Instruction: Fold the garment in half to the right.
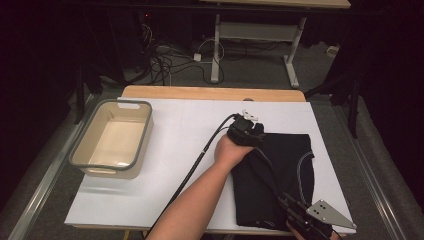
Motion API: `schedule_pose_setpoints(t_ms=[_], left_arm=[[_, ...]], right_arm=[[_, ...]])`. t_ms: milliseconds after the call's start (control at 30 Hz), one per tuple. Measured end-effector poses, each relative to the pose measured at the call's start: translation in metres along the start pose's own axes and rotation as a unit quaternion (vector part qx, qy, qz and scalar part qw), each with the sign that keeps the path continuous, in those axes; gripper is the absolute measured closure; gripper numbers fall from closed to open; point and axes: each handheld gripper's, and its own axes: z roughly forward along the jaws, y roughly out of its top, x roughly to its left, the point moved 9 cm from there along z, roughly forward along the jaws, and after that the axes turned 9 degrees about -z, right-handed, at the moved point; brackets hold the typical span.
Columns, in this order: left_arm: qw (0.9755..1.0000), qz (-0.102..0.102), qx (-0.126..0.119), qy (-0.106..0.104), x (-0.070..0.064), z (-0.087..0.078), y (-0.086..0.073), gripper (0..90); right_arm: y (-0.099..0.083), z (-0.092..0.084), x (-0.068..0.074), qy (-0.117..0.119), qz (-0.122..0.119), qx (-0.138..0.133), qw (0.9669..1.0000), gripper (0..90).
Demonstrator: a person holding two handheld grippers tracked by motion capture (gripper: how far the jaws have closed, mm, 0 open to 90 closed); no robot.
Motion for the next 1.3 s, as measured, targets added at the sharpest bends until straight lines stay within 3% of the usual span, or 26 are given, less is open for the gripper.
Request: schedule_pose_setpoints(t_ms=[233,500,733,933,1300], left_arm=[[0.9999,0.005,-0.013,0.000,0.010,-0.030,-0.021,22.4],[0.9996,-0.004,-0.025,-0.008,0.020,-0.058,-0.054,17.3],[0.9998,-0.013,-0.015,-0.008,0.032,-0.076,-0.087,11.0],[0.9997,-0.010,-0.016,0.012,0.044,-0.099,-0.110,0.5],[0.9991,-0.013,-0.007,0.040,0.075,-0.156,-0.159,0.0]], right_arm=[[-0.002,0.001,0.000,0.004,-0.002,0.004,1.0000,75.9],[-0.002,0.003,0.000,0.010,-0.002,0.004,0.9999,75.8],[-0.003,0.004,-0.001,0.015,0.001,0.004,0.9999,75.7],[-0.005,0.003,-0.002,0.019,0.002,0.005,0.9998,75.5],[-0.006,0.001,-0.002,0.015,0.006,0.003,0.9999,75.4]])
